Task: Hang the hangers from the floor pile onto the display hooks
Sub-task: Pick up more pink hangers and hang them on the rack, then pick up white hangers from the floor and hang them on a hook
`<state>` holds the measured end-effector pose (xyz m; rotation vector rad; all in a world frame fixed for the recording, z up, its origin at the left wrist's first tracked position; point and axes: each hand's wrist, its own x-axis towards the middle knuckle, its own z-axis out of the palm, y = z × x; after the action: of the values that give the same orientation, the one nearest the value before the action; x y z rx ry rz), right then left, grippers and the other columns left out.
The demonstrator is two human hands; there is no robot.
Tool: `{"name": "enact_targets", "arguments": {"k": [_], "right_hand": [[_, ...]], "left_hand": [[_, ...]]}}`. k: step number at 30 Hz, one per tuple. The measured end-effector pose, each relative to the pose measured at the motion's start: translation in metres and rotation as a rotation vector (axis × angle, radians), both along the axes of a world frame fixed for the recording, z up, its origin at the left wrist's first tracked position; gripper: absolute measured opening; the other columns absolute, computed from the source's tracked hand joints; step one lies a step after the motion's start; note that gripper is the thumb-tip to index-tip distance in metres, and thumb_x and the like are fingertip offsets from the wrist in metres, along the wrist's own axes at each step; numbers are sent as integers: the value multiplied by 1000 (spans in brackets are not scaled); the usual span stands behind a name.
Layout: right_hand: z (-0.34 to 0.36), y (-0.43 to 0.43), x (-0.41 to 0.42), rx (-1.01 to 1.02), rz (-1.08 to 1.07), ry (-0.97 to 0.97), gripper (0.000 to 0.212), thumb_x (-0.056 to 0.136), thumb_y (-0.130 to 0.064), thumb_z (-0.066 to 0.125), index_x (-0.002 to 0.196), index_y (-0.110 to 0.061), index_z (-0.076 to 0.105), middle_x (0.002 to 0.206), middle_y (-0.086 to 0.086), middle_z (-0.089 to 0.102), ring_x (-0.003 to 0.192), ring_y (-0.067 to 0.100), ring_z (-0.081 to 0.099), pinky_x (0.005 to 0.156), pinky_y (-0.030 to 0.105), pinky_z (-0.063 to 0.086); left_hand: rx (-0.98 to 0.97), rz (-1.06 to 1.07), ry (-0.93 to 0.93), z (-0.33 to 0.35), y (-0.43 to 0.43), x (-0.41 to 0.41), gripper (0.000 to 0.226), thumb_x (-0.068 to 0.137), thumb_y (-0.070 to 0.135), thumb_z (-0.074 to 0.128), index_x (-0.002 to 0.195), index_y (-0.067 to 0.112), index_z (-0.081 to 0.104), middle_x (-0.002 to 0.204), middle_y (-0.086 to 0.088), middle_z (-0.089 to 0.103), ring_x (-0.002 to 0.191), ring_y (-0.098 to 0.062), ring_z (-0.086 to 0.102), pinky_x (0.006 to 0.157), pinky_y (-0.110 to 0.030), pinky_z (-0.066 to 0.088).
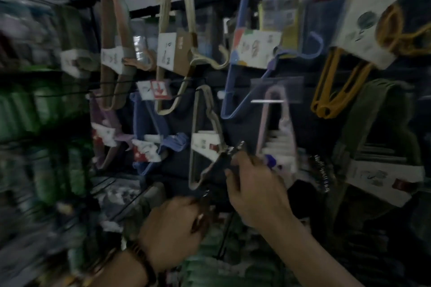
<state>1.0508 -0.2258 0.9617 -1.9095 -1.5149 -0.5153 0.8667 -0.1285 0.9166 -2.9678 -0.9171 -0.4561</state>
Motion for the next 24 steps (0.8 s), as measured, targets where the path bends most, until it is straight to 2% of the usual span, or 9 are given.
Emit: {"name": "enact_targets", "arguments": {"k": [3, 6, 7, 10, 11, 15, 19, 22, 24], "right_hand": [[-25, 11, -64, -159, 242, 1, 21, 103, -51, 42, 100, -31, 47, 85, -6, 61, 71, 21, 60, 59, 36, 53], [-68, 31, -139, -372, 445, -27, 22, 104, -49, 42, 96, -29, 45, 80, -2, 60, 67, 21, 58, 58, 39, 56], [-87, 39, -165, -450, 503, -30, 22, 104, -47, 42, 94, -28, 45, 81, 0, 60, 67, 22, 59, 59, 42, 57], [-140, 61, -250, -683, 640, -30, 28, 106, -43, 44, 91, -21, 54, 83, 6, 62, 70, 26, 61, 62, 48, 57], [-156, 67, -281, -752, 680, -23, 29, 106, -42, 45, 93, -19, 57, 85, 8, 64, 73, 28, 63, 64, 48, 57], [-221, 82, -410, -1055, 814, -25, 32, 108, -42, 48, 96, -13, 55, 85, 10, 55, 72, 28, 52, 63, 41, 44], [-285, 86, -526, -1278, 907, -24, 37, 106, -42, 53, 110, -7, 63, 102, 15, 65, 85, 27, 60, 74, 40, 49], [-333, 89, -589, -1413, 932, 7, 42, 104, -44, 55, 119, -7, 64, 116, 14, 66, 98, 27, 63, 84, 38, 53], [-363, 96, -621, -1477, 914, 42, 43, 103, -49, 55, 126, -13, 62, 128, 8, 63, 108, 24, 62, 93, 38, 54]], "left_hand": [[-189, 138, 177, -30, -11, -79, 15, 91, 57, 43, 89, 43, 48, 84, 8, 58, 73, -20, 59, 66, -37, 56], [-356, 262, 257, -70, -26, -171, 29, 94, 66, 39, 97, 44, 59, 112, 9, 68, 102, -20, 67, 91, -40, 57], [-397, 303, 267, -83, -35, -204, 25, 99, 64, 40, 95, 47, 58, 120, 10, 69, 111, -18, 65, 99, -37, 53], [-294, 451, 204, -128, -50, -307, 45, 100, 68, 28, 94, 45, 67, 98, 21, 72, 98, -7, 69, 89, -27, 57], [-352, 521, 201, -145, -57, -345, 56, 95, 74, 23, 99, 42, 68, 93, 20, 71, 95, -7, 69, 86, -29, 57], [-592, 720, 285, -228, -84, -489, 65, 85, 79, 17, 116, 42, 61, 120, 11, 69, 115, -16, 64, 99, -37, 51], [-850, 814, 224, -276, -112, -588, 73, 87, 86, 16, 114, 37, 63, 116, 9, 68, 108, -20, 65, 93, -38, 54], [-996, 918, 180, -293, -124, -636, 37, 97, 72, 38, 102, 42, 60, 113, 10, 68, 108, -18, 66, 94, -38, 55], [-1056, 1004, 116, -307, -124, -663, 27, 99, 65, 49, 107, 44, 64, 113, 12, 70, 105, -14, 67, 95, -37, 56]]}}
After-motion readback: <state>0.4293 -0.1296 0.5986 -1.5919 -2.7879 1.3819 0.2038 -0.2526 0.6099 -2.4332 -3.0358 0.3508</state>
